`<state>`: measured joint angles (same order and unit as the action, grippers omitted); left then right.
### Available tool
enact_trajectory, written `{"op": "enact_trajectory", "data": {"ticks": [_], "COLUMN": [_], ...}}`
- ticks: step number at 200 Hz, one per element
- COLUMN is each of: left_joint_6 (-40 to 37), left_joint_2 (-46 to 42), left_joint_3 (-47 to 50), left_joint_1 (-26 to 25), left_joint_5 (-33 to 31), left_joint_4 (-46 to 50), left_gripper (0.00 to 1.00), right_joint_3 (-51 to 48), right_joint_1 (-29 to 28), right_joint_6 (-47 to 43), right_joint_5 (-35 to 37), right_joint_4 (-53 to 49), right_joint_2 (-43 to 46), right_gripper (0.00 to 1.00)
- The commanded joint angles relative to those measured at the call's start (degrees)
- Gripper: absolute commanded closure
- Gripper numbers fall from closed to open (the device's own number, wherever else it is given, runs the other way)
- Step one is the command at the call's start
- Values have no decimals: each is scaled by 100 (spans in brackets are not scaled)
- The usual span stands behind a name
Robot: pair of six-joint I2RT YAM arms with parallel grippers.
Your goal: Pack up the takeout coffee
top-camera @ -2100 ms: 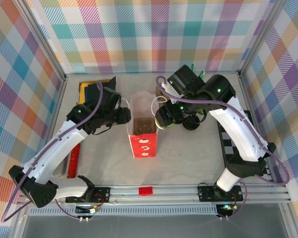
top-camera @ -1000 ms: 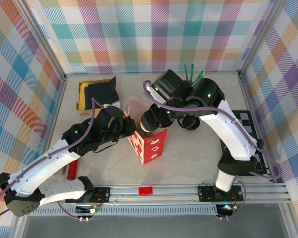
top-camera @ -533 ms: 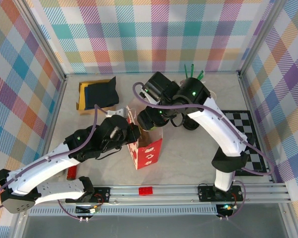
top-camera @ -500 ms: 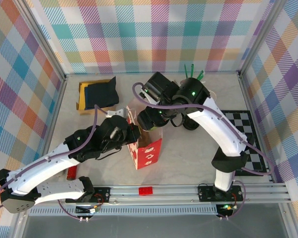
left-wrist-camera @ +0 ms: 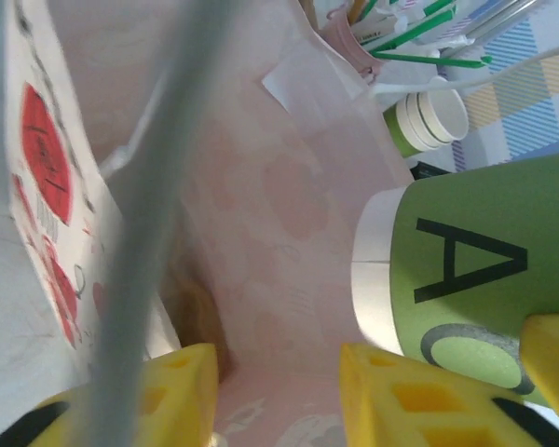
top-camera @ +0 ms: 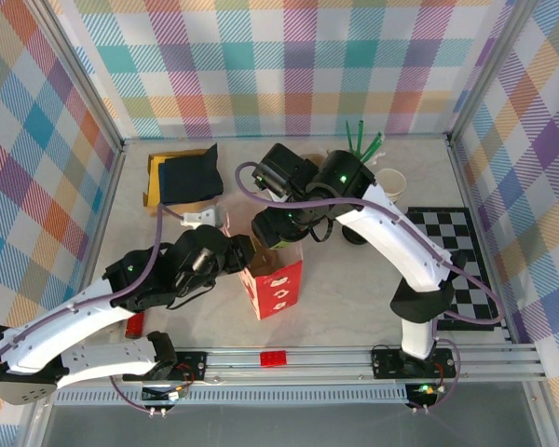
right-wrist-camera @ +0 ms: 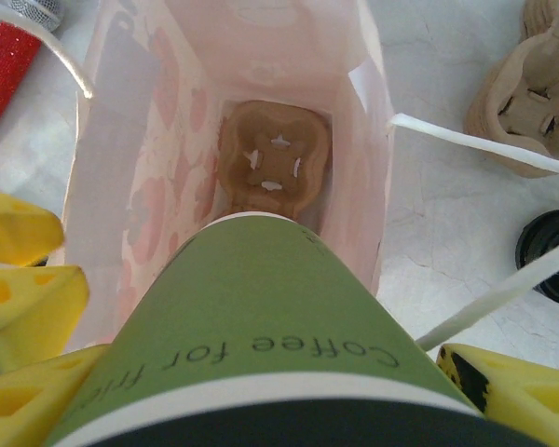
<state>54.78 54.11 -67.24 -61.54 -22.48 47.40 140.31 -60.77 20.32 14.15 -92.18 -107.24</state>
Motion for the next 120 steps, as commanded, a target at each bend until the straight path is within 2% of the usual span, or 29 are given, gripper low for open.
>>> {"op": "enact_trajectory", "data": {"ticks": [1, 26, 40, 87, 120], "left_joint_6": [-80, -141, -170, -335, -517], "left_joint_2": [-149, -236, -293, -448, -488], "left_joint_3": [-206, -300, -331, -507, -636], "left_joint_1": [-51, -51, -51, -51, -35], "left_joint_5": [-338, -464, -532, -968, -1141], "left_joint_4": [447, 753, 876, 1173, 1197], "left_gripper": [50, 31, 25, 21, 28], "right_joint_3": [138, 313, 335, 295, 295], "right_joint_1": [-151, -246, -301, -431, -436], "right_joint_6": [103, 138, 155, 201, 222], "right_joint_5": [50, 48, 79, 139, 176], "right_joint_4": [-1001, -1002, -1003, -996, -1003], "right_joint_2": [-161, -270, -314, -540, -705], "right_gripper": [65, 65, 65, 66, 66]}}
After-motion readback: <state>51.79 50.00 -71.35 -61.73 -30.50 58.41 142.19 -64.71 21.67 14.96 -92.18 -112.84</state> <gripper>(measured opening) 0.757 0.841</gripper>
